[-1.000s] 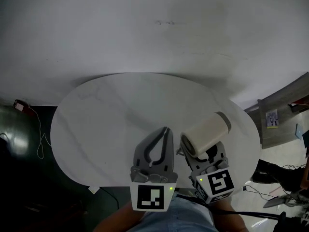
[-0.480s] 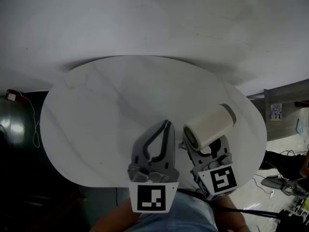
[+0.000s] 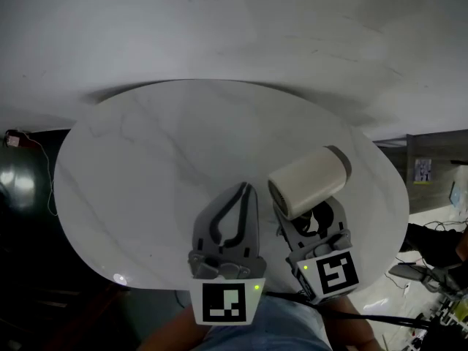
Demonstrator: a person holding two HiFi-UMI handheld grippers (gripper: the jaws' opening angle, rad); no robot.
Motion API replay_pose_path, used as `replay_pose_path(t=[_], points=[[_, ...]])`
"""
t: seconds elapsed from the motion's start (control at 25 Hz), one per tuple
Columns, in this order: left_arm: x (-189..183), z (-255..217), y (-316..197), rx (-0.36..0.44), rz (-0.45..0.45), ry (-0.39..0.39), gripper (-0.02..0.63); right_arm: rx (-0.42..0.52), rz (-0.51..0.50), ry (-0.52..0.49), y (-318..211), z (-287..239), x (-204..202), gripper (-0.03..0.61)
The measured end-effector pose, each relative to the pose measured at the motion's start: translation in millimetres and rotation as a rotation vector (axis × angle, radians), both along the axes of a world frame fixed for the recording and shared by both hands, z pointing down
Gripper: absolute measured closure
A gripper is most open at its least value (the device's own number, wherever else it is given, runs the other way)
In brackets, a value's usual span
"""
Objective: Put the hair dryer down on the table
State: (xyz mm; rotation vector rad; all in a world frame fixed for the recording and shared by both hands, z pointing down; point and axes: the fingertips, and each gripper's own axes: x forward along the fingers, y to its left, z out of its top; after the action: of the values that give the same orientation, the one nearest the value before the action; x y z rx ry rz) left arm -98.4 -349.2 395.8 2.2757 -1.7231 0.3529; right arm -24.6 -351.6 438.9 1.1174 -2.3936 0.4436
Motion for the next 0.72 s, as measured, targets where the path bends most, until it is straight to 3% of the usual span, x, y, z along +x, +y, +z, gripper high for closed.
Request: replay_pose_path(t=[0.24,0.48,0.72], points=[[-12,23,-9,-0.066,-0.023,0.026,0.601,-0.062,-0.012,0.022,-14,21,-11,0.357],[-19,40,-19,-0.098,-0.04,0.06,0.601,-0.192,0.019,0.082,-24,44,-16,0.357],[-31,57,-24,-0.138,-0.06,0.076,0.601,-0.237,0.024,0.119,-33,59,-21,0.357]])
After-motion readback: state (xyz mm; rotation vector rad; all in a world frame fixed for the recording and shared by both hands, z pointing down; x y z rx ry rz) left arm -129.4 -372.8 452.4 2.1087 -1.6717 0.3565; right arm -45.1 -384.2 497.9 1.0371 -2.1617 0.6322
